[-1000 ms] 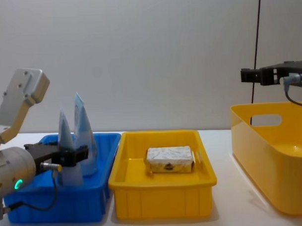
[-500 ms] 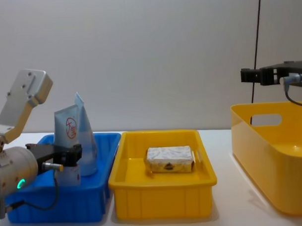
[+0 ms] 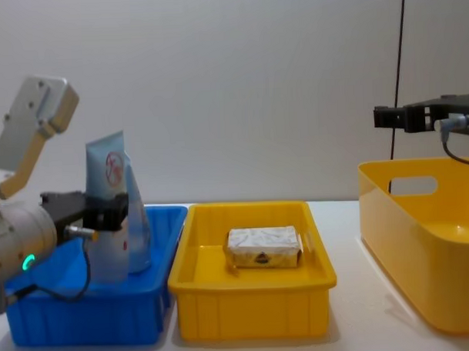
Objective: Bimanual collaborative sorting of washing and personal care products
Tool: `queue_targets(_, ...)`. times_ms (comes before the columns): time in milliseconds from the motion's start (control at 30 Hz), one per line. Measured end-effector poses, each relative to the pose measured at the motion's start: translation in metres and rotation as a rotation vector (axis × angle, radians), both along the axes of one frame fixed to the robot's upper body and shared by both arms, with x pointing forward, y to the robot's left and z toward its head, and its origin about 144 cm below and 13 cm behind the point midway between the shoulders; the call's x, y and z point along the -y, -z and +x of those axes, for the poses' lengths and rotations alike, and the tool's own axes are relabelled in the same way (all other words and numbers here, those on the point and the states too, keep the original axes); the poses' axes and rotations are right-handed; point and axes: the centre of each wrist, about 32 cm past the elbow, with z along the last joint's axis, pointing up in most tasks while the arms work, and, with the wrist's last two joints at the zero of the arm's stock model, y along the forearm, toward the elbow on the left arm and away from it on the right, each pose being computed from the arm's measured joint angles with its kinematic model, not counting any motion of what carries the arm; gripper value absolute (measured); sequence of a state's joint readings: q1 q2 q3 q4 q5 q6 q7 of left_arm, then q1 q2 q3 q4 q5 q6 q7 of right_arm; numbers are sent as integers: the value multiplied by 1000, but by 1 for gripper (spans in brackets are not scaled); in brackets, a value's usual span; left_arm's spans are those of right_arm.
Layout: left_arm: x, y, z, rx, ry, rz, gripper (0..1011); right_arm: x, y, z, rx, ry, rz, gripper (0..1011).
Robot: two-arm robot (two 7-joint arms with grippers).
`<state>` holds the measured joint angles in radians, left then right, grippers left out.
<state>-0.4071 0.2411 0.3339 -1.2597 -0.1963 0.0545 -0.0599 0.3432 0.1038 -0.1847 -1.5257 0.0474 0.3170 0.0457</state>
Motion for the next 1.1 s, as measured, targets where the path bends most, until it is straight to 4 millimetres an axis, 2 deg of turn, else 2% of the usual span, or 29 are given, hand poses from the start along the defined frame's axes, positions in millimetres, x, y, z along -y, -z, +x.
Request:
queue_targets(600, 1, -42, -15, 167, 186, 5, 276, 0, 0, 0, 0, 0, 0, 1004)
queue_targets(1100, 24, -69, -7, 252, 383, -19, 276, 0, 0, 0, 0, 0, 0, 1004)
